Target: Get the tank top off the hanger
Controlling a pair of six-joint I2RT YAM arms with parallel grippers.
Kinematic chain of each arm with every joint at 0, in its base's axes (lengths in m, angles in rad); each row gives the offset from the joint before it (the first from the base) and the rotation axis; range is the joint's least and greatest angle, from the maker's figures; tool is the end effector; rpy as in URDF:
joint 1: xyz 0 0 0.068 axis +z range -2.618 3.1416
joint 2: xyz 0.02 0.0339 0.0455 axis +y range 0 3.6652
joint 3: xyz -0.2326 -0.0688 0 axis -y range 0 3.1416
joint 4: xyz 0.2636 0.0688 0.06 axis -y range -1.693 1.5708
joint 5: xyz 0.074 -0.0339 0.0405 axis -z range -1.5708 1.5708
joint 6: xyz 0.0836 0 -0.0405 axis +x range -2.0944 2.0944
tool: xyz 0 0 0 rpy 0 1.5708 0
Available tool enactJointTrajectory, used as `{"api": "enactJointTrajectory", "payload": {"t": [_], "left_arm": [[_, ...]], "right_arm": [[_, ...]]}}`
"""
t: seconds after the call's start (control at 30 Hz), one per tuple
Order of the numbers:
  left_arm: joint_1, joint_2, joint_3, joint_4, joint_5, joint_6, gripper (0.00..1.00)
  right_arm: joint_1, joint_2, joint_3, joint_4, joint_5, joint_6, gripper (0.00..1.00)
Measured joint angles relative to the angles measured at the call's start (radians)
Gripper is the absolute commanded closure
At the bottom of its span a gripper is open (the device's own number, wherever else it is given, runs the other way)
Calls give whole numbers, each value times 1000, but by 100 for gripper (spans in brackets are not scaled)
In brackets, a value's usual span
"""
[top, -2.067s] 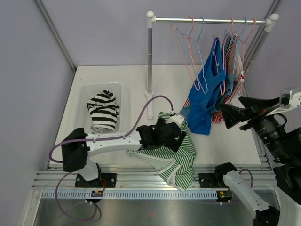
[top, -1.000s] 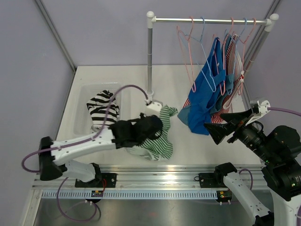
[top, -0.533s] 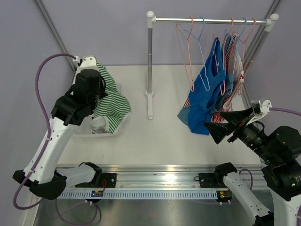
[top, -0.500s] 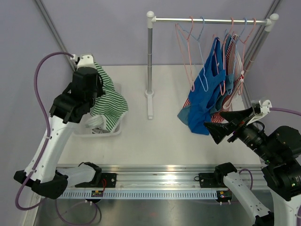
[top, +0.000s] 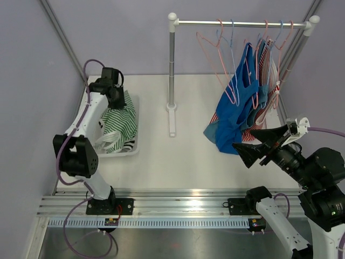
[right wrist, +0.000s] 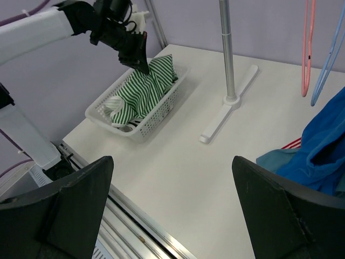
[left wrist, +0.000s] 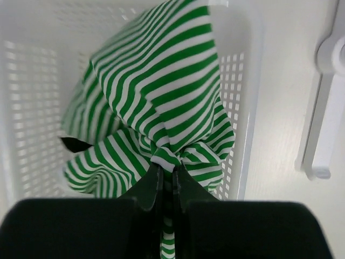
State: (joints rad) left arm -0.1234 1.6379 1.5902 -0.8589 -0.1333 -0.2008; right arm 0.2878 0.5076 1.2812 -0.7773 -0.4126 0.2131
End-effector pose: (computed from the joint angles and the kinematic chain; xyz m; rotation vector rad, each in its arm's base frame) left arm 0.3968 -0.0380 0.2694 -0.1521 2.4616 0.0252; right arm 0.0998 0.0645 0.4531 -0.3896 1.5724 0.7131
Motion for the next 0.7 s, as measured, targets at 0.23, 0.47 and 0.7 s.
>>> {"api": "enactJointTrajectory", "payload": {"t": [0.23, 0.47, 0.7], "left_arm": [[84, 287, -25, -13, 153, -22, 100], [138, 348, -61, -32, 155, -53, 97], [141, 185, -97, -22, 181, -63, 30]], "right_arm": [[0, -23, -31, 14, -16, 2, 0], [0, -23, -28, 25, -3, 16, 1], [0, 105, 92, -5, 216, 58, 1]]}}
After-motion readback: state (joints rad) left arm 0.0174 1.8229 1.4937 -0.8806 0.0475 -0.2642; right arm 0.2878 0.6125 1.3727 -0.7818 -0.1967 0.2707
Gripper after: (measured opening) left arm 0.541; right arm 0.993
